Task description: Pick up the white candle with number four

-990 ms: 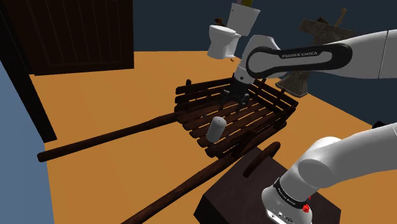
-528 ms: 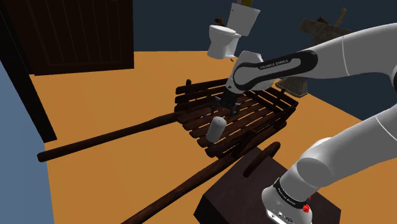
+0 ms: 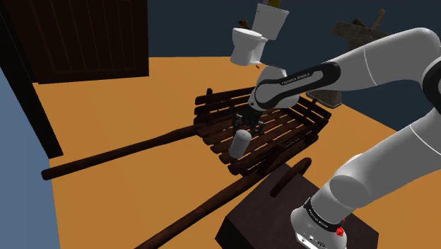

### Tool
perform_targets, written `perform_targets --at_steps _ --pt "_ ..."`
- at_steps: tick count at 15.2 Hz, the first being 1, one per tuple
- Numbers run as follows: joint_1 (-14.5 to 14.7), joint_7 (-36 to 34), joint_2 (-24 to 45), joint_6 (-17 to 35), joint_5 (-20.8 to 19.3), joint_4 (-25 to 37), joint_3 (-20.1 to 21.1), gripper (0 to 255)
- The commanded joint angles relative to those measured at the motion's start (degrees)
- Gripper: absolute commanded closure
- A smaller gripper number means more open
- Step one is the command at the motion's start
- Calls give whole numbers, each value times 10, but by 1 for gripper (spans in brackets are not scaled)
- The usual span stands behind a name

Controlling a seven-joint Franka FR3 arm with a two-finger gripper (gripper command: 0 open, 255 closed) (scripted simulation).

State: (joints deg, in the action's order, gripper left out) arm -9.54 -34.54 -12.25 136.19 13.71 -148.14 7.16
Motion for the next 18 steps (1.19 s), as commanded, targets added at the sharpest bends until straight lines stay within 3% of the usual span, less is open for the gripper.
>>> perform_targets --at_steps 1,9,18 --pt "0 0 2 2 0 -1 0 255" --pt "0 0 1 1 0 0 0 255" --pt "-3 -12 -48 -78 -10 31 -3 255"
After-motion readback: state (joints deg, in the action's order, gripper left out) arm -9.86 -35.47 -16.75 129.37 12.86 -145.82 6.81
